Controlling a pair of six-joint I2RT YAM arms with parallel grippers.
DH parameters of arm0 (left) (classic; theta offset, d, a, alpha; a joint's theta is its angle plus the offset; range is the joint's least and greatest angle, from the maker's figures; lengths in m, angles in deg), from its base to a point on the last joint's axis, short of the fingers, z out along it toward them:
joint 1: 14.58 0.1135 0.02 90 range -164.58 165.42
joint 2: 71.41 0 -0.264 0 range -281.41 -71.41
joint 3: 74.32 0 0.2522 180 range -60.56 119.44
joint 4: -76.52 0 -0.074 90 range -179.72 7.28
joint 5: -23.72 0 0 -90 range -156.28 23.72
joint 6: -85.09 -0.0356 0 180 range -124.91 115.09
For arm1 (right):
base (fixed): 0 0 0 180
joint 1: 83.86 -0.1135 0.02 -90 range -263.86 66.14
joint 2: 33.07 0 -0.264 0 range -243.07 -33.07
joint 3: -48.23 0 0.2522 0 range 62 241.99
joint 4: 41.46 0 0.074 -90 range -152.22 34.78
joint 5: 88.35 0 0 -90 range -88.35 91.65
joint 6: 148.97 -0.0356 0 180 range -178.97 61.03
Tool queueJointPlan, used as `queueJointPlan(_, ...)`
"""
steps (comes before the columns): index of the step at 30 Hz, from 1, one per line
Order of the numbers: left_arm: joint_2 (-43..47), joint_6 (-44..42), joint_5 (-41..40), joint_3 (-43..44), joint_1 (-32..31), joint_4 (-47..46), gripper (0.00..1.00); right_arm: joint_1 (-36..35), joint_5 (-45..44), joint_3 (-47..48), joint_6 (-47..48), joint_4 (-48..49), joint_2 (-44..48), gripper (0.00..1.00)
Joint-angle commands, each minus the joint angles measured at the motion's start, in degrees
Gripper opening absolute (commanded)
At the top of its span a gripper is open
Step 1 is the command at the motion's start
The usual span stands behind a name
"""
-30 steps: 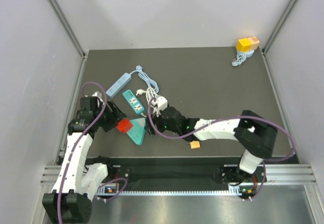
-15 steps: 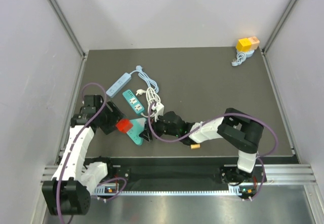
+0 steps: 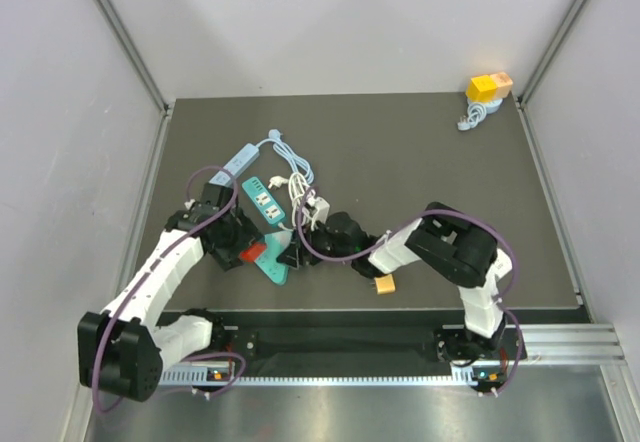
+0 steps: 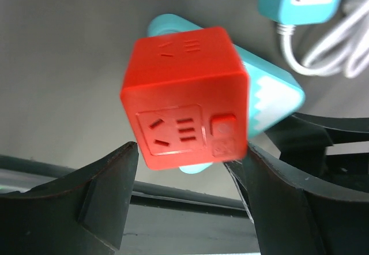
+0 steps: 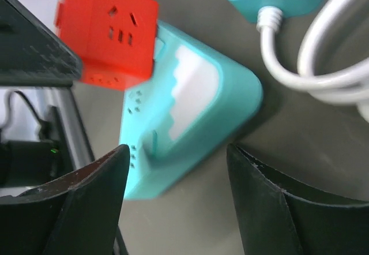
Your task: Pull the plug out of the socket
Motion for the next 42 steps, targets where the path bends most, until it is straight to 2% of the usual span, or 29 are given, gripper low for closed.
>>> queueJointPlan(1,-1.28,3.08,-5.09,3.18,-1.24,2.74,0.77,1.46,5.03,2.74,-5.08,5.97,-4.15,0.68)
queueJointPlan(6,0.74,4.31,-6.85,2.4,-1.33,2.05,0.77,2.96,7.32,3.36,-8.78,9.58,-6.89,0.67)
queueJointPlan(9,1.01,5.01,-7.03,1.52,-1.33,1.69,0.77,3.66,8.38,3.62,-9.66,10.2,-8.03,0.59)
queueJointPlan(11,0.39,5.36,-6.77,0.9,-1.33,1.17,0.76,3.84,8.82,3.62,-10.1,10.72,-8.38,0.57)
queueJointPlan(16,0.3,5.89,-7.47,-0.24,-1.33,0.46,0.76,3.93,8.65,3.88,-10.36,10.2,-8.91,0.56)
queueJointPlan(24,0.92,5.63,-9.49,-1.91,-1.33,-0.41,0.75,4.1,8.64,5.29,-10.1,8.27,-10.05,0.46)
queueJointPlan(25,0.92,5.54,-9.32,-2.09,-1.33,-0.77,0.74,4.1,8.65,5.47,-10.1,8.27,-10.14,0.43)
queueJointPlan(27,1.09,4.75,-8.79,-2.7,-1.33,-1.56,0.73,4.19,8.65,5.56,-9.84,8.0,-10.32,0.31)
queueJointPlan(28,1.53,4.66,-8.7,-2.88,-1.33,-2.34,0.7,4.1,8.73,5.56,-9.84,7.74,-10.4,0.21)
queueJointPlan(31,3.11,3.61,-9.05,-4.2,-1.33,-4.19,0.63,4.19,8.56,5.47,-10.01,7.56,-10.49,0.0)
queueJointPlan(37,4.61,2.91,-9.93,-5.25,-1.33,-4.46,0.45,4.19,6.89,5.03,-8.44,5.82,-9.7,0.0)
queueJointPlan(40,4.78,2.47,-9.06,-4.99,-1.33,-4.81,0.25,3.93,4.87,5.82,-6.68,2.13,-9.09,0.0)
queueJointPlan(41,4.96,2.2,-7.83,-4.55,-1.33,-5.42,0.16,3.75,4.0,5.82,-6.33,1.24,-8.74,0.0)
queueJointPlan(42,5.22,1.94,-6.86,-4.29,-1.33,-5.86,0.0,3.49,2.16,5.82,-5.8,-0.94,-8.13,0.0)
